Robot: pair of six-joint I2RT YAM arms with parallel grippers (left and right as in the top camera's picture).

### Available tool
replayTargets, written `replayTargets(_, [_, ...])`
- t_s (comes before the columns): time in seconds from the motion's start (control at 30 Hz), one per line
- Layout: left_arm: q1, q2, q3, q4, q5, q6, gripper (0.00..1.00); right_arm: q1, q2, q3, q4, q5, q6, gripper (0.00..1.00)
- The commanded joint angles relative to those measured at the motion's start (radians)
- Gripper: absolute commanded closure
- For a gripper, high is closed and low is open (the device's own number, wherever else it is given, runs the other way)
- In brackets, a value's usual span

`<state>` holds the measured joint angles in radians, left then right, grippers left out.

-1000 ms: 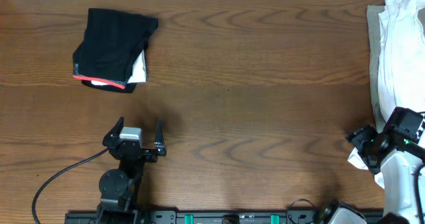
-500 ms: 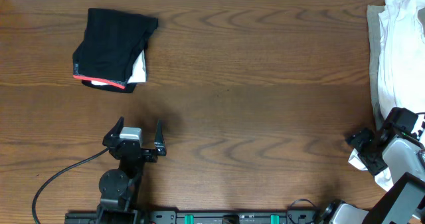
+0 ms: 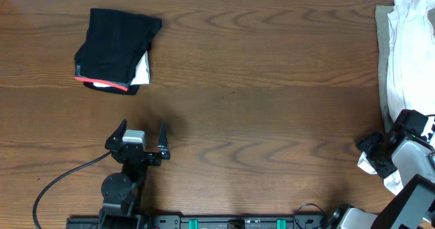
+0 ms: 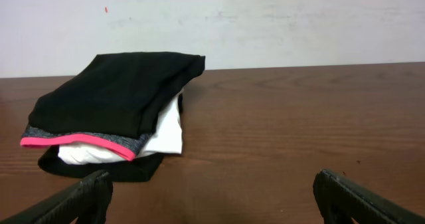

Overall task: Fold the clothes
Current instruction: 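Move the right gripper to the white t-shirt and grasp its edge, then drag the white t-shirt leftward across the table with the right gripper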

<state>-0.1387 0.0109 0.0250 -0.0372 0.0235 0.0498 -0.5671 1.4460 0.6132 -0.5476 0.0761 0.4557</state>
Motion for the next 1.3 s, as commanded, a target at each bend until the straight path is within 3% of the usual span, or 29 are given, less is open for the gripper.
replayTargets(0.0, [-0.003,-0.007,-0.021,-0.033,-0.008,0.006,0.02,-0.008,0.027,-0.011,-0.008,-0.017,-0.010,0.37])
replayTargets(0.13, [-0.003,-0.007,-0.021,-0.033,-0.008,0.006,0.02,-0.008,0.026,-0.011,-0.010,-0.026,-0.018,0.51])
replayTargets(0.33, [-0.003,-0.007,-0.021,-0.033,-0.008,0.006,0.02,-0.002,0.026,-0.004,-0.016,-0.060,-0.051,0.55])
replayTargets(0.5, [-0.003,-0.007,-0.021,-0.033,-0.008,0.005,0.02,0.061,0.026,-0.004,-0.013,-0.065,-0.053,0.73])
replayTargets(0.67, [-0.003,-0.007,-0.021,-0.033,-0.008,0.006,0.02,0.148,0.026,-0.004,-0.005,-0.065,-0.053,0.78])
replayTargets(0.83, [-0.003,-0.007,-0.021,-0.033,-0.008,0.005,0.02,0.210,0.026,-0.004,0.010,-0.065,-0.051,0.98])
replayTargets(1.27, [-0.003,-0.007,-0.021,-0.033,-0.008,0.006,0.02,0.406,0.026,-0.003,0.130,-0.172,-0.027,0.99])
